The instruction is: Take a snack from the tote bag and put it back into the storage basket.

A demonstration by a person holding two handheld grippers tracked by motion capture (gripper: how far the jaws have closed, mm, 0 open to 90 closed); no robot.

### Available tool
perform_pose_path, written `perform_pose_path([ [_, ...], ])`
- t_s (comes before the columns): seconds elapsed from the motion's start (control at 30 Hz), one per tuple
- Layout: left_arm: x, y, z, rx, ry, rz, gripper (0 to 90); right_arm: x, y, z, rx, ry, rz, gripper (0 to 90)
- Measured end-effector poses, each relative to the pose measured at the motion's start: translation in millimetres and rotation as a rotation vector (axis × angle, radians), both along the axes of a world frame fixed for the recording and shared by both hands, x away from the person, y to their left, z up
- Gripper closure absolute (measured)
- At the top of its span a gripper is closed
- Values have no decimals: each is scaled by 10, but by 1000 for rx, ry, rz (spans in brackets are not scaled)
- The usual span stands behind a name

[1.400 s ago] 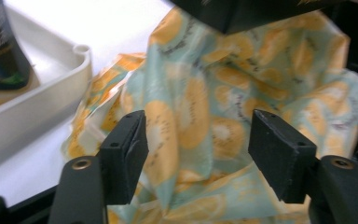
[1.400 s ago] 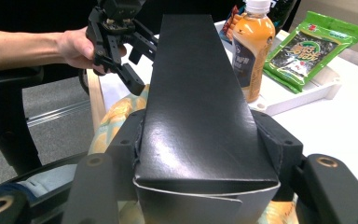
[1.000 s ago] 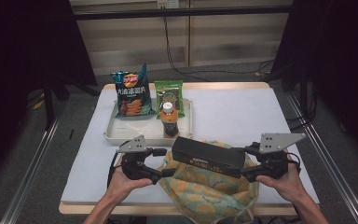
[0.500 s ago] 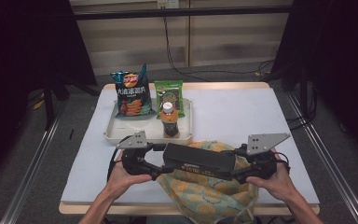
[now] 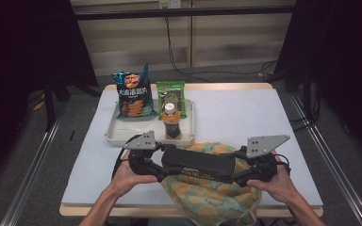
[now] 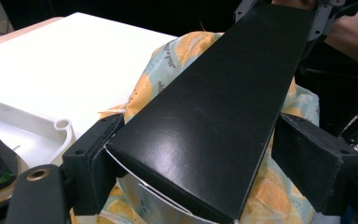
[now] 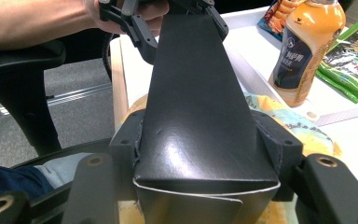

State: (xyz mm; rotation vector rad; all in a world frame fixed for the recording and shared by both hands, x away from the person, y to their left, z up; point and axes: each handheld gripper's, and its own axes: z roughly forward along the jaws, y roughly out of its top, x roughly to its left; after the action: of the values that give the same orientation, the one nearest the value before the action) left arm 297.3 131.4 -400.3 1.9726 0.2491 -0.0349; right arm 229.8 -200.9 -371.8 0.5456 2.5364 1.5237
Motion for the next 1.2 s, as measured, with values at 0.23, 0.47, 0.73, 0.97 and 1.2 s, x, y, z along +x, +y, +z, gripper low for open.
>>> perform_pose_path([
  [0.23, 16, 19, 54, 46, -40, -68, 225, 0, 4, 0, 6, 0, 18, 437],
  [0.47, 58, 16, 120, 116, -69, -142, 271, 5, -3, -6, 4, -2, 37, 436],
  [0.73, 50, 4, 144, 148, -69, -180, 283, 8, 22, -12, 3, 4, 52, 436],
  [0.97, 50, 3, 118, 143, -62, -207, 288, 15, 36, -27, -2, 6, 68, 436],
  [1.2, 36, 21, 119, 167, -67, -232, 335, 13, 88, -46, -13, 7, 76, 433],
])
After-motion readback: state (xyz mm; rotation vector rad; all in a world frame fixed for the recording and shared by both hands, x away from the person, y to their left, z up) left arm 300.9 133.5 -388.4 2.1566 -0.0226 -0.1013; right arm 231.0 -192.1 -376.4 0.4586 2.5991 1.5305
